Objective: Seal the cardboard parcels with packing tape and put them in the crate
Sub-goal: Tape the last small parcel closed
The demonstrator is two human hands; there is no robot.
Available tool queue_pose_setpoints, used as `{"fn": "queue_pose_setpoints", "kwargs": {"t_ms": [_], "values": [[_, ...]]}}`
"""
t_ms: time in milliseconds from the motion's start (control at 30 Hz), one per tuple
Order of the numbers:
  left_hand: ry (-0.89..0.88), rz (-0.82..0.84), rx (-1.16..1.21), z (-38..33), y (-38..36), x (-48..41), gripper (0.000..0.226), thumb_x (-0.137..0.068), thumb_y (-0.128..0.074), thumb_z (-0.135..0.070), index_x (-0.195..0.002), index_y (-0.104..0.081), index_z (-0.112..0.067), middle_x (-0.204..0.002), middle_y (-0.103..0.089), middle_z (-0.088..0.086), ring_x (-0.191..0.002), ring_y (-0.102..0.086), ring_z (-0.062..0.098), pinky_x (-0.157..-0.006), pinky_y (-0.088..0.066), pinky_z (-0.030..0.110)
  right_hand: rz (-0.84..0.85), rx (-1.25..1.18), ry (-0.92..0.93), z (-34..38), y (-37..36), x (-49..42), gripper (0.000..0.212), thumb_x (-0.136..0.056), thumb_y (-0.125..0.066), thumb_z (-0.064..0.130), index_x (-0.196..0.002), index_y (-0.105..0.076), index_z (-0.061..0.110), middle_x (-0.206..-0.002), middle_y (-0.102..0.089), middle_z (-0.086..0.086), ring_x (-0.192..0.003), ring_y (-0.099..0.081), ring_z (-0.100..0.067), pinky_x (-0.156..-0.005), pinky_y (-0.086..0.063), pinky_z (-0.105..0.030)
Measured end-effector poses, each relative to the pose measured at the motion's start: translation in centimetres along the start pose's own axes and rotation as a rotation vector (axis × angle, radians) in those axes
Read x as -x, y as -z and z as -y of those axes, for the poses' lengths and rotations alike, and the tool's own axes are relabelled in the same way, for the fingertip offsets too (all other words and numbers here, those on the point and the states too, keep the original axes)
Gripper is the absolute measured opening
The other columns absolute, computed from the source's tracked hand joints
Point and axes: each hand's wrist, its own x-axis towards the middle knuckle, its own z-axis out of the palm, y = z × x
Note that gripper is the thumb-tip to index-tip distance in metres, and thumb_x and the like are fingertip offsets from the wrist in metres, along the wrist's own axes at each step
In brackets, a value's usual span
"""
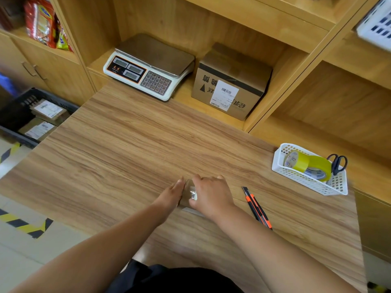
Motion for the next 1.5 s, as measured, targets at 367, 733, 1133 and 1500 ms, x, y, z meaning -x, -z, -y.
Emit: {"fn": "queue_pose_setpoints", "kwargs": {"t_ms": [367, 733, 1133, 1500], "values": [[-0.159, 0.012, -0.219, -0.9, -1.5, -2.6, 0.033, -0.104, -0.029, -0.03, -0.119, -0.057, -0.019, -0.101, -0.062, 0.003, -0.094, -0.056, 0.015, -0.076, -0.042, 0.027, -0.029, -0.015, 0.014, -0.4, -0.3, -0.2, 0.053, -0.087, -0.053, 0.041, -0.133, -0.04, 0.016, -0.109, -0.064, -0.003, -0.104, -0.058, -0.024, -0.092, -0.032, -0.037], [-0.262, -0.036, -0.419, 0.1, -1.5, -3.7, 0.034, -0.102, -0.031, -0.029, -0.099, -0.061, -0.011, -0.095, -0.066, 0.01, -0.094, -0.06, 0.026, -0.084, -0.045, 0.036, -0.095, -0.14, -0.019, -5.2, -0.8, 3.5, 0.034, -0.082, -0.057, 0.047, -0.105, -0.051, 0.022, -0.101, -0.063, 0.005, -0.098, -0.057, -0.019, -0.083, -0.025, -0.033], [-0.309, -0.114, -0.614, 0.2, -1.9, -3.5, 0.035, -0.102, -0.029, -0.036, -0.102, -0.058, -0.016, -0.094, -0.065, 0.009, -0.091, -0.059, 0.029, -0.082, -0.049, 0.04, -0.121, 0.027, 0.023, -9.6, -0.6, 6.7, 0.054, -0.073, -0.045, 0.074, -0.083, -0.053, 0.021, -0.068, -0.063, 0.005, -0.068, -0.061, -0.018, -0.067, -0.017, -0.029], [-0.327, -0.129, -0.598, 0.5, -2.2, -3.9, 0.035, -0.103, -0.031, -0.032, -0.106, -0.061, -0.016, -0.1, -0.065, 0.011, -0.096, -0.058, 0.03, -0.085, -0.047, 0.038, 0.077, 0.097, 0.014, -14.2, -2.6, 9.6, 0.042, -0.082, -0.064, 0.031, -0.118, -0.049, 0.016, -0.108, -0.062, -0.003, -0.107, -0.055, -0.025, -0.088, -0.024, -0.033]]}}
